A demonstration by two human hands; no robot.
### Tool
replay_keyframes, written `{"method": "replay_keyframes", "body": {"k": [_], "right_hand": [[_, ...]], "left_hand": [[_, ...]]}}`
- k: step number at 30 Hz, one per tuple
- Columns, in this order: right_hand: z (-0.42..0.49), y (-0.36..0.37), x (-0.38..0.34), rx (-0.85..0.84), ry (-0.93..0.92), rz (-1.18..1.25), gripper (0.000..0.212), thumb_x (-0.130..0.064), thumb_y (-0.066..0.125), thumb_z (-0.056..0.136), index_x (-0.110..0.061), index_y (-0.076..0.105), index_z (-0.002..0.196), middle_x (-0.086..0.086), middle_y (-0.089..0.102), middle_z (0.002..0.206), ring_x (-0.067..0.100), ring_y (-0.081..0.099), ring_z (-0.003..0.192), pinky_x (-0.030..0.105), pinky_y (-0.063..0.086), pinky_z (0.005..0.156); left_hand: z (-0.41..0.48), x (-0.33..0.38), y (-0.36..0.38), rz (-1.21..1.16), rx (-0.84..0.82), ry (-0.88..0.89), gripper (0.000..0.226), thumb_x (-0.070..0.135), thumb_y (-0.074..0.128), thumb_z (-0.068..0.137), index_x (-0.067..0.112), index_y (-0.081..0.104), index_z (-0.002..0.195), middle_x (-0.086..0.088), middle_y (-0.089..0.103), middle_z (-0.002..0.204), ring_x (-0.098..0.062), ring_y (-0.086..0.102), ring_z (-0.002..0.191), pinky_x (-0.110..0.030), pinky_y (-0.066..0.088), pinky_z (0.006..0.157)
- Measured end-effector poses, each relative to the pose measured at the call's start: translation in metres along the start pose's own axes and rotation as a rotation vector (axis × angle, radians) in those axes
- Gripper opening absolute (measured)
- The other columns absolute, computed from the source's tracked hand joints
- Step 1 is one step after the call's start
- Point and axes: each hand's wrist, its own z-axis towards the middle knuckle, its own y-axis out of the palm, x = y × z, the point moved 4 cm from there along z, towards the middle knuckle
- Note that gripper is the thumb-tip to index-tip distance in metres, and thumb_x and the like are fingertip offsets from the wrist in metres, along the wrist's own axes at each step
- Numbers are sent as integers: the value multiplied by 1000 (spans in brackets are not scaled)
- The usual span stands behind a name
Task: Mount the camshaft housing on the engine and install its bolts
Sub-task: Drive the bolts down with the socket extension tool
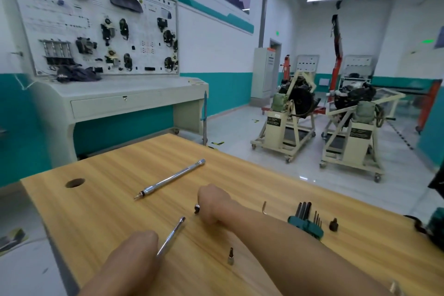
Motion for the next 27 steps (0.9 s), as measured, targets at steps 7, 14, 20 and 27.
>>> {"method": "replay_keyframes", "body": {"k": [7, 14, 20, 27], "right_hand": [[-19, -62, -46, 256, -67, 590, 23, -19, 52, 91, -5, 70, 88, 9, 70, 87, 23, 64, 73, 36, 55, 67], [-83, -180, -173, 150, -599, 1338, 27, -26, 57, 99, -10, 73, 83, 8, 72, 78, 9, 52, 47, 20, 40, 40], [-130, -217, -288, 95, -907, 1368, 27, -16, 55, 100, -4, 70, 82, 1, 69, 61, 8, 49, 45, 20, 40, 42], [-182, -194, -442, 12, -1226, 1257, 40, -14, 54, 100, -24, 74, 68, 27, 69, 86, 19, 52, 55, 28, 42, 46]], "left_hand": [[-23, 1, -73, -870, 124, -37, 18, 12, 57, 99, -1, 66, 89, -8, 64, 74, -16, 66, 60, -32, 55, 59], [-90, -38, -199, -1399, 292, 115, 19, 5, 52, 101, -7, 65, 108, -13, 68, 87, -19, 71, 70, -29, 60, 58], [-171, -117, -262, -1197, 482, 113, 16, 5, 55, 99, -2, 69, 101, -10, 72, 86, -20, 73, 76, -30, 62, 68], [-290, -236, -276, -840, 714, -145, 9, 5, 66, 93, 1, 73, 95, -18, 77, 95, -22, 73, 82, -37, 63, 80]]}}
